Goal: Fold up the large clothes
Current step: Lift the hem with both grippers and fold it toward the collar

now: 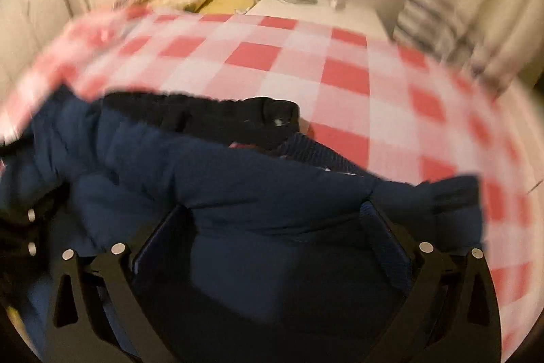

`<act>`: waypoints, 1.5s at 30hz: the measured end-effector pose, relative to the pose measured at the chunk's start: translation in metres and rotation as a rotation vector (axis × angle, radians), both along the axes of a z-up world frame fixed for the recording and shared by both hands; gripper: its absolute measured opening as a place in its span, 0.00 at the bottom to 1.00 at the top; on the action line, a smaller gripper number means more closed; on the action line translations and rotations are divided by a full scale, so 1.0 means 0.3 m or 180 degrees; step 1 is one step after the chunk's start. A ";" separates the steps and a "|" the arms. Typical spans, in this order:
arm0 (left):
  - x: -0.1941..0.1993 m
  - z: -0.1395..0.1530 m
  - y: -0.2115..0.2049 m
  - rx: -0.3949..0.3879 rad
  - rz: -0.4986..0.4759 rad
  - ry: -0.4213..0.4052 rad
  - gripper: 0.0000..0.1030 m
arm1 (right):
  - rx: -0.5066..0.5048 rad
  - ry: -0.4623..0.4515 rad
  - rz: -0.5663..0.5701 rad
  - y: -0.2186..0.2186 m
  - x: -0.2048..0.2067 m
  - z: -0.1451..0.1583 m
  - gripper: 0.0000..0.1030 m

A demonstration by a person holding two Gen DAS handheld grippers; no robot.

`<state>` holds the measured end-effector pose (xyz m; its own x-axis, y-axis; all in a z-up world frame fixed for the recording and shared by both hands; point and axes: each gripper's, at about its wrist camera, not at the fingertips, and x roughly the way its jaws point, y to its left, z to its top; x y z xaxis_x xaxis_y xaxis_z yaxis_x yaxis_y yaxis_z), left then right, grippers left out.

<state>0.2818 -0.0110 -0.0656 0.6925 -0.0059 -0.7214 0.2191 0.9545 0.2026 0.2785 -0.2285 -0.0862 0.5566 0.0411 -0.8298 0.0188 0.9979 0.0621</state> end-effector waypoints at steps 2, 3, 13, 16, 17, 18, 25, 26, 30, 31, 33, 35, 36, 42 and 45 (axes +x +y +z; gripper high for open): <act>0.047 -0.001 -0.024 0.0241 0.0060 -0.0097 0.98 | 0.0102 -0.0113 -0.0085 -0.021 -0.022 0.010 0.93; 0.077 -0.022 -0.026 0.0340 0.0116 -0.0060 0.98 | 0.0188 -0.0215 -0.0143 -0.036 -0.036 0.024 0.91; 0.150 -0.136 0.064 -0.0193 0.0167 0.0435 0.98 | 0.0648 -0.0350 -0.0311 -0.169 -0.191 0.114 0.86; 0.145 -0.138 0.060 -0.0187 0.0168 0.0413 0.98 | 0.0894 -0.0661 -0.0302 -0.271 -0.433 0.167 0.86; 0.147 -0.140 0.064 -0.0192 0.0167 0.0415 0.98 | 0.0863 -0.0759 -0.0350 -0.304 -0.522 0.176 0.86; 0.146 -0.136 0.063 -0.0193 0.0169 0.0411 0.98 | 0.0852 -0.0841 -0.0408 -0.329 -0.601 0.177 0.86; 0.147 -0.135 0.052 -0.0070 0.0186 0.0333 0.98 | 0.1674 -0.1054 -0.0780 -0.498 -1.107 0.006 0.86; 0.147 -0.135 0.055 -0.0069 0.0184 0.0332 0.98 | 0.1738 -0.1037 -0.0764 -0.488 -1.134 -0.023 0.84; 0.146 -0.135 0.054 -0.0080 0.0189 0.0335 0.98 | 0.2002 -0.0992 -0.0683 -0.437 -1.137 -0.097 0.81; 0.147 -0.135 0.056 -0.0076 0.0186 0.0332 0.98 | 0.2063 -0.0998 -0.0625 -0.416 -1.131 -0.103 0.80; 0.148 -0.136 0.058 -0.0078 0.0182 0.0332 0.98 | 0.2029 -0.0991 -0.0478 -0.358 -1.113 -0.107 0.79; 0.148 -0.136 0.058 -0.0086 0.0181 0.0336 0.98 | 0.1937 -0.0937 -0.0381 -0.309 -1.075 -0.106 0.79; 0.148 -0.136 0.057 -0.0087 0.0181 0.0335 0.98 | 0.1943 -0.0918 -0.0367 -0.295 -1.058 -0.109 0.80; 0.149 -0.134 0.065 -0.0105 0.0180 0.0332 0.98 | 0.1778 -0.0790 -0.0597 -0.187 -0.879 -0.067 0.90; 0.152 -0.134 0.067 -0.0068 0.0234 0.0294 0.98 | 0.1747 -0.0860 -0.0853 -0.164 -0.797 -0.056 0.90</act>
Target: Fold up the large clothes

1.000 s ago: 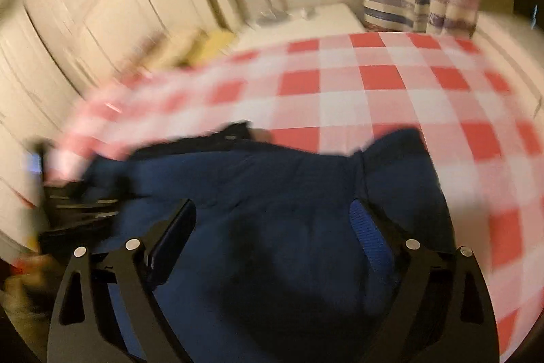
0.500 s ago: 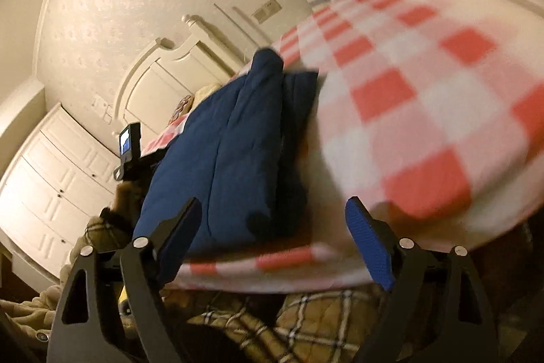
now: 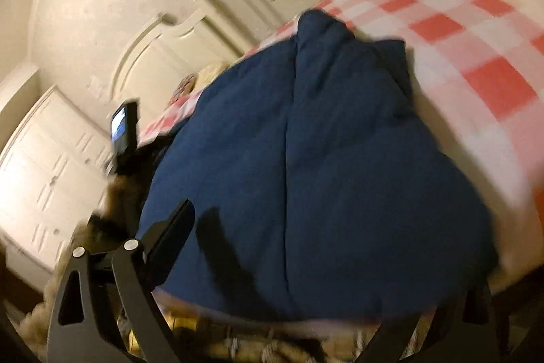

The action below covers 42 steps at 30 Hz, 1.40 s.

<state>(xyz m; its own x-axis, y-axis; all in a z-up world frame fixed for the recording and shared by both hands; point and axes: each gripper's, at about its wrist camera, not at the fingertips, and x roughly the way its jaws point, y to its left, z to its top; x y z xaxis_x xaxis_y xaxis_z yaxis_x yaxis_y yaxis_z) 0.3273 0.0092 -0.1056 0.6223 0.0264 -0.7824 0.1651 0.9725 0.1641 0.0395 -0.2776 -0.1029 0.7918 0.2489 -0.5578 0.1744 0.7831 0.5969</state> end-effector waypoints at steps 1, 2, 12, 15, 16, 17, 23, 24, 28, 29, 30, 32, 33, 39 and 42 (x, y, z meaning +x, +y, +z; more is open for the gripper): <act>0.003 0.000 0.004 0.0016 0.0048 -0.0014 0.98 | 0.0001 -0.0044 -0.0059 0.008 0.030 0.003 0.90; 0.006 0.001 0.009 0.0024 0.0093 -0.0026 0.98 | -0.0027 -0.0129 -0.0060 0.008 0.046 0.006 0.85; -0.071 0.024 -0.130 0.0619 -0.0089 -0.0489 0.96 | -0.0029 -0.0771 -0.0068 -0.069 -0.095 0.066 0.29; -0.065 0.039 -0.174 0.0535 -0.0191 -0.0519 0.96 | -0.0076 -0.0779 -0.0161 -0.081 -0.139 0.061 0.29; -0.055 0.053 -0.189 0.0497 -0.0186 -0.0536 0.96 | -0.0066 -0.0778 -0.0214 -0.091 -0.156 0.056 0.29; -0.052 0.066 -0.201 0.0491 -0.0168 -0.0565 0.96 | -0.0085 -0.0769 -0.0244 -0.095 -0.164 0.058 0.29; -0.105 0.193 -0.364 0.0275 -0.0350 -0.0702 0.97 | -0.0427 -0.0788 -0.0249 -0.086 -0.208 0.109 0.29; -0.098 0.166 -0.406 0.0502 -0.0372 -0.0631 0.98 | -0.0462 -0.0798 -0.0239 -0.081 -0.211 0.117 0.29; -0.065 0.037 -0.476 0.1023 -0.0446 -0.0222 0.98 | -0.0628 -0.0884 -0.0169 -0.042 -0.223 0.166 0.29; -0.069 0.053 -0.458 0.0940 -0.0390 -0.0175 0.98 | -0.0692 -0.0893 -0.0142 -0.027 -0.221 0.184 0.29; -0.082 0.068 -0.442 0.0866 -0.0375 -0.0181 0.98 | -0.0760 -0.0916 -0.0123 -0.014 -0.222 0.198 0.29; -0.176 0.148 -0.388 0.0678 -0.0374 -0.0475 0.98 | -0.0902 -0.0954 -0.0080 0.012 -0.219 0.222 0.29; -0.237 0.183 -0.359 0.0598 -0.0381 -0.0613 0.98 | -0.0973 -0.0959 -0.0062 0.023 -0.216 0.232 0.29; -0.639 0.155 -0.260 0.0306 -0.0810 -0.0786 0.98 | -0.1146 -0.1001 -0.0035 0.060 -0.193 0.262 0.29; -0.725 0.012 -0.257 0.0485 -0.0819 -0.0849 0.98 | -0.1284 -0.1060 0.0056 0.106 -0.178 0.300 0.29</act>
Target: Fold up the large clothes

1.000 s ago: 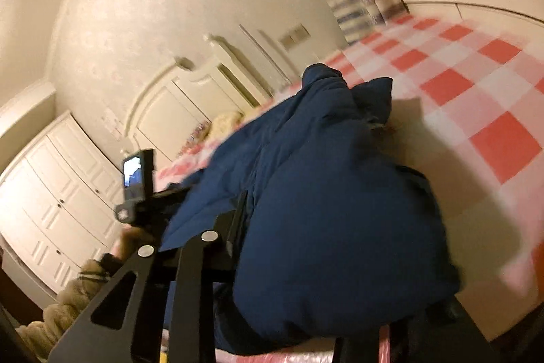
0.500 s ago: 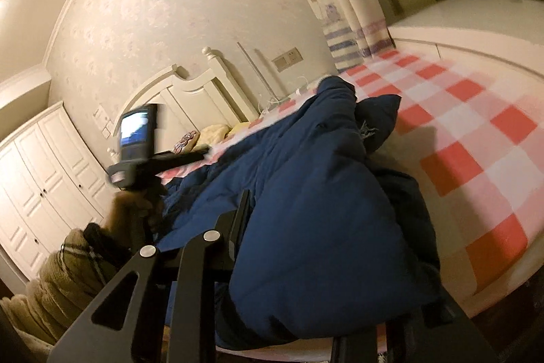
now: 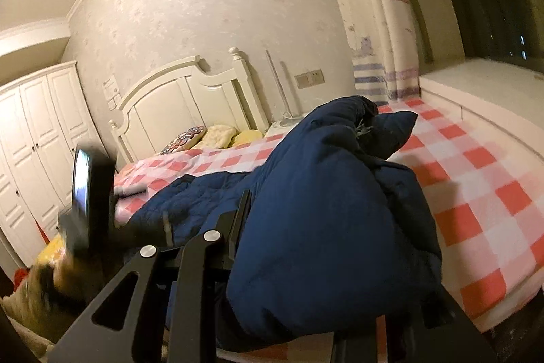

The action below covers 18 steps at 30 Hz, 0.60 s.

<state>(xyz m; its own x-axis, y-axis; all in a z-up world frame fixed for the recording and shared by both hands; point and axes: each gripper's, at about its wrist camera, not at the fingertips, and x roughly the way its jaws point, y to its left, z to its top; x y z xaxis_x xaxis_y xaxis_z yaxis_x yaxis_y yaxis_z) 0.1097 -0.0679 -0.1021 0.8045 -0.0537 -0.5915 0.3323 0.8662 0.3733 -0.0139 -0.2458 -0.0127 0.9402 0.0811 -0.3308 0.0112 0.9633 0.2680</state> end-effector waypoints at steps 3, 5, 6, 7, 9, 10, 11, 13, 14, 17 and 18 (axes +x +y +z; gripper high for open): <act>-0.002 0.028 0.089 -0.0529 -0.0079 0.0415 0.96 | -0.0446 -0.0070 0.0129 0.122 0.016 0.051 0.29; -0.040 0.105 0.194 -0.0986 -0.0234 0.0330 0.96 | -0.0773 -0.0141 0.0239 0.212 0.034 0.098 0.29; -0.056 0.149 0.266 -0.1175 -0.0172 0.0202 0.96 | -0.0896 -0.0159 0.0278 0.246 0.042 0.112 0.29; -0.064 0.183 0.323 -0.1282 -0.0104 0.0106 0.96 | -0.1067 -0.0176 0.0338 0.295 0.056 0.128 0.29; -0.071 0.273 0.518 -0.1490 0.0278 -0.0201 0.96 | -0.1451 -0.0195 0.0509 0.421 0.092 0.147 0.29; -0.077 0.312 0.621 -0.1594 0.0533 -0.0360 0.96 | -0.1680 -0.0210 0.0627 0.508 0.121 0.149 0.29; -0.082 0.337 0.691 -0.1683 0.0698 -0.0448 0.96 | -0.1853 -0.0210 0.0736 0.582 0.148 0.142 0.29; -0.104 0.384 0.876 -0.1970 0.1074 -0.0593 0.96 | -0.2202 -0.0182 0.0978 0.740 0.204 0.110 0.29; -0.118 0.395 0.926 -0.2051 0.1167 -0.0635 0.96 | -0.2359 -0.0157 0.1094 0.810 0.226 0.085 0.30; -0.137 0.407 1.048 -0.2127 0.1405 -0.0725 0.97 | -0.2980 0.0233 0.1623 1.066 0.328 -0.099 0.31; -0.137 0.402 1.066 -0.2108 0.1412 -0.0706 0.97 | -0.3199 0.0441 0.1778 1.132 0.362 -0.189 0.33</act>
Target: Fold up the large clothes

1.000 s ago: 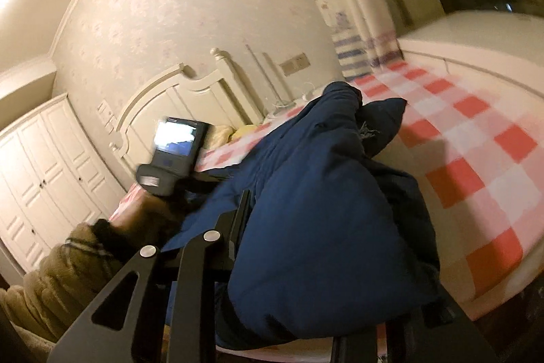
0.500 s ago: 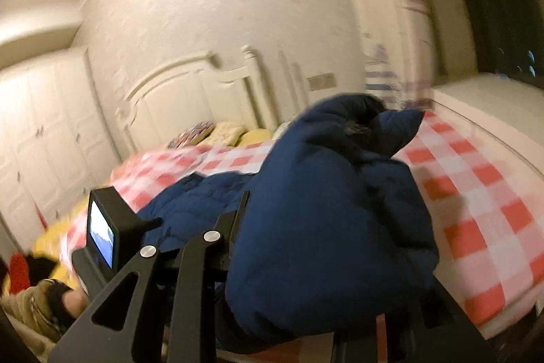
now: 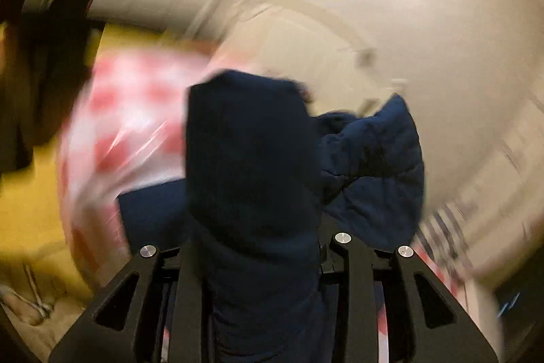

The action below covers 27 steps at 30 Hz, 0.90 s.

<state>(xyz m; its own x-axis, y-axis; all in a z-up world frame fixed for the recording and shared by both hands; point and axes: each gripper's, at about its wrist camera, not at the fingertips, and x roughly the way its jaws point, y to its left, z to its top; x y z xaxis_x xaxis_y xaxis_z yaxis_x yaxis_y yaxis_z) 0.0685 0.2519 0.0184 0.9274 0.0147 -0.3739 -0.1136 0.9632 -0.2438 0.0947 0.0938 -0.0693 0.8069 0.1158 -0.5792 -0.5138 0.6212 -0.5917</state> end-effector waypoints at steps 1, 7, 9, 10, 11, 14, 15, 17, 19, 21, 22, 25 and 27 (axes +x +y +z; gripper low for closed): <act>-0.009 -0.005 0.003 0.0018 -0.0033 0.0024 0.97 | -0.0203 0.0008 0.0035 0.037 0.012 -0.059 0.43; 0.075 0.020 -0.176 0.0385 -0.0849 0.0188 0.98 | -0.0755 -0.0461 0.0074 0.083 0.010 -0.189 0.55; 0.155 0.041 -0.276 0.0547 -0.1159 0.0226 0.98 | -0.0744 -0.0477 0.0077 0.096 0.009 -0.178 0.56; 0.211 0.056 -0.345 0.0676 -0.1329 0.0276 0.98 | -0.0765 -0.0508 0.0077 0.097 0.007 -0.179 0.57; 0.250 0.056 -0.395 0.0749 -0.1453 0.0333 0.98 | -0.0815 -0.0569 0.0084 0.100 0.006 -0.186 0.58; 0.407 0.007 -0.540 0.0983 -0.1755 0.0627 0.97 | -0.0876 -0.0665 0.0130 0.130 -0.037 -0.200 0.61; 0.460 -0.027 -0.567 0.1047 -0.1726 0.0764 0.97 | -0.0853 -0.0656 0.0145 0.125 -0.041 -0.195 0.61; 0.573 -0.135 -0.611 0.1245 -0.1562 0.1094 0.98 | -0.0763 -0.0594 0.0190 0.115 -0.046 -0.179 0.66; 0.632 -0.252 -0.615 0.1428 -0.1395 0.1060 0.98 | -0.0642 -0.0479 0.0278 0.096 -0.062 -0.154 0.71; 0.640 -0.286 -0.576 0.1299 -0.1251 0.1016 0.98 | -0.0520 -0.0341 0.0437 0.070 -0.097 -0.121 0.76; 0.636 -0.289 -0.568 0.1325 -0.1143 0.1001 0.98 | -0.0437 -0.0242 0.0521 0.056 -0.113 -0.104 0.76; 0.612 -0.299 -0.560 0.1546 -0.0785 0.0892 0.98 | 0.0292 0.0079 0.0637 -0.077 -0.146 0.010 0.69; 0.620 -0.308 -0.541 0.1483 -0.0764 0.0899 0.98 | 0.0761 0.0173 0.0483 -0.181 -0.115 0.081 0.57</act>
